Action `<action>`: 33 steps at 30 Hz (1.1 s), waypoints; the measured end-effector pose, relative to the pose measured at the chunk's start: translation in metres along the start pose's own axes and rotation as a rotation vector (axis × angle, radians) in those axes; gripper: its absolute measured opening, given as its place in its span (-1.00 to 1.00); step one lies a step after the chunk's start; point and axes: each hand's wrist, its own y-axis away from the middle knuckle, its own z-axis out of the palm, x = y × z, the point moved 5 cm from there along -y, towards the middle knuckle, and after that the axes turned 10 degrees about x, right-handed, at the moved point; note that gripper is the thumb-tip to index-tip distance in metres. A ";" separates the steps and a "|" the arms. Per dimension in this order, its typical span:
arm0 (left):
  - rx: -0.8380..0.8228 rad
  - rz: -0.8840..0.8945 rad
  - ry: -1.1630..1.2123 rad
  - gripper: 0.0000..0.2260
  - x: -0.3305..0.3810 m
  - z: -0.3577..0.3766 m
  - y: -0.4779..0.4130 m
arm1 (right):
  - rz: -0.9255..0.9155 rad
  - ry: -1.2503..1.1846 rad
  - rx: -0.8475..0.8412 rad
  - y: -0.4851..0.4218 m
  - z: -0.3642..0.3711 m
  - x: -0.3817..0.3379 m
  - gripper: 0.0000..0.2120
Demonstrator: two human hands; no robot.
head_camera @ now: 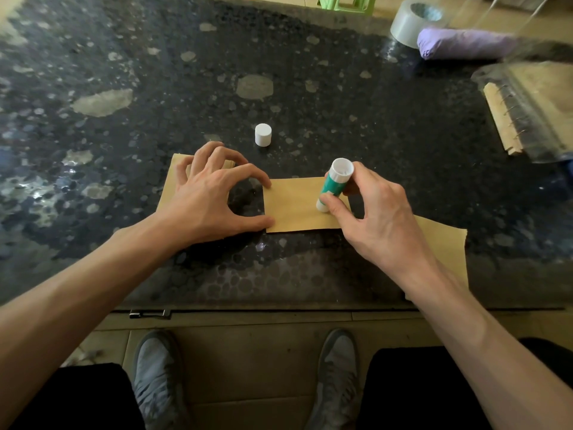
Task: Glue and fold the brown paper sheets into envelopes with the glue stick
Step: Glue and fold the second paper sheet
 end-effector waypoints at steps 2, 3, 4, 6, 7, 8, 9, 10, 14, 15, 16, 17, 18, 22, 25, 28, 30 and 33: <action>0.002 -0.002 0.000 -0.46 0.001 -0.001 0.000 | -0.002 0.004 0.006 0.001 -0.001 0.001 -0.76; 0.004 -0.002 0.000 -0.47 0.001 -0.001 0.000 | -0.003 0.008 0.010 0.001 -0.002 0.002 -0.76; 0.004 -0.002 0.001 -0.46 0.001 -0.001 0.000 | -0.003 0.008 0.015 0.001 -0.003 0.003 -0.76; -0.002 0.001 -0.001 -0.44 0.000 0.000 0.000 | 0.003 0.006 0.016 0.001 -0.004 0.005 -0.76; -0.004 0.005 -0.002 -0.42 0.000 0.000 0.000 | 0.006 0.006 0.015 0.002 -0.005 0.005 -0.76; -0.002 0.009 -0.004 -0.41 0.000 0.000 0.000 | 0.008 0.007 0.015 0.002 -0.005 0.006 -0.76; -0.002 0.009 -0.006 -0.41 0.000 0.000 0.000 | 0.008 0.005 0.017 0.002 -0.006 0.007 -0.76; -0.002 0.007 -0.007 -0.43 0.000 0.000 0.000 | 0.007 0.003 0.020 0.003 -0.007 0.007 -0.77; 0.006 0.007 -0.002 -0.44 0.001 -0.001 0.000 | 0.010 0.003 0.027 0.003 -0.008 0.010 -0.77; 0.004 0.003 -0.002 -0.45 0.001 -0.001 0.000 | 0.012 0.004 0.028 0.003 -0.009 0.010 -0.76; 0.001 0.001 -0.002 -0.45 0.001 -0.001 0.000 | 0.014 0.006 0.029 0.004 -0.010 0.011 -0.76; -0.004 -0.001 -0.001 -0.45 0.000 -0.001 0.000 | 0.015 0.008 0.031 0.004 -0.010 0.011 -0.76; -0.008 -0.001 -0.001 -0.45 0.000 -0.001 0.000 | 0.016 0.009 0.032 0.004 -0.011 0.011 -0.76; -0.018 -0.003 -0.003 -0.45 0.000 0.000 0.000 | 0.028 0.011 0.028 0.005 -0.013 0.014 -0.76; -0.017 -0.004 -0.007 -0.46 0.001 -0.001 0.000 | 0.023 0.024 0.032 0.005 -0.014 0.015 -0.77; -0.018 -0.005 -0.003 -0.47 0.001 -0.002 0.000 | 0.021 0.030 0.037 0.005 -0.015 0.017 -0.76; -0.019 -0.005 -0.005 -0.47 0.002 -0.002 0.000 | 0.023 0.028 0.040 0.005 -0.015 0.018 -0.75; -0.022 -0.006 -0.007 -0.46 0.002 -0.001 0.000 | 0.026 0.037 0.045 0.005 -0.015 0.020 -0.72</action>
